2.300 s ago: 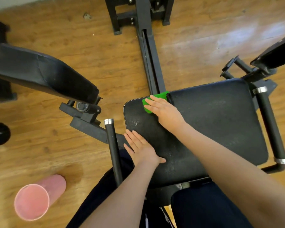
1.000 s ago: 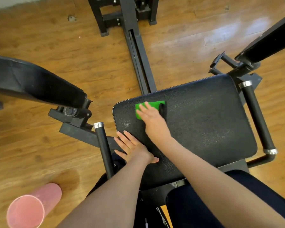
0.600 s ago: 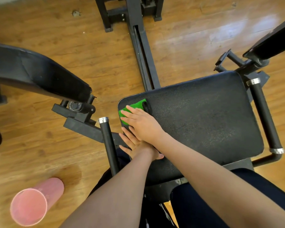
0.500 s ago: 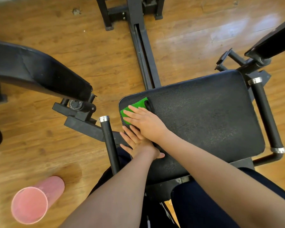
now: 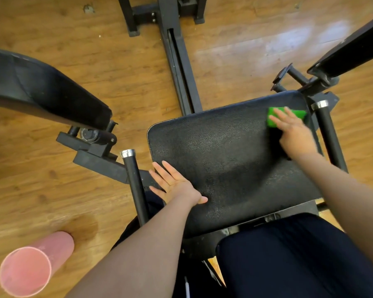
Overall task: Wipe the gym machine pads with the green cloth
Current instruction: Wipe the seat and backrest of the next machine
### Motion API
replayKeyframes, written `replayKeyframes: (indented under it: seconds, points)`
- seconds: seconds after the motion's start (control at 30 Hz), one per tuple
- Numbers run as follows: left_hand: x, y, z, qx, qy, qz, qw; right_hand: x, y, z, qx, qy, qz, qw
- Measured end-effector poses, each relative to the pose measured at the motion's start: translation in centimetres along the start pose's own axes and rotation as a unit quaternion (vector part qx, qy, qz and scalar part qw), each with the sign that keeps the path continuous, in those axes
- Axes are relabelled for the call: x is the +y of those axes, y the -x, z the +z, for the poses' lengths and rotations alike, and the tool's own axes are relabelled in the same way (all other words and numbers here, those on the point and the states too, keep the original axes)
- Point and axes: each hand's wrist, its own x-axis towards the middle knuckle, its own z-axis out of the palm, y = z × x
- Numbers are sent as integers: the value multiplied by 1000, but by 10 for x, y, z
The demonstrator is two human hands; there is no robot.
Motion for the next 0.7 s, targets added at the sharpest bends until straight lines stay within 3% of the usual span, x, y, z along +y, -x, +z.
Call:
replayKeyframes:
  seconds: [0.2,0.43,0.5,0.6,0.7]
  points:
    - [2,0,1,2,0,-10,1000,22,4,-6,-26,-79,54,995]
    - [2,-2,2,5,0,-4,1000,5,-11,3,121,-164,201,958]
    - [1,-3,2,7,-2,-2,1000,8,-28,-8,118,-104,164,974]
    - [0,-4,2,4,3,1,1000,10,-45,-10,37,-32,87,995]
    - [-1,-2,2,0,0,1,1000,14,-40,-2,20,-52,118,991]
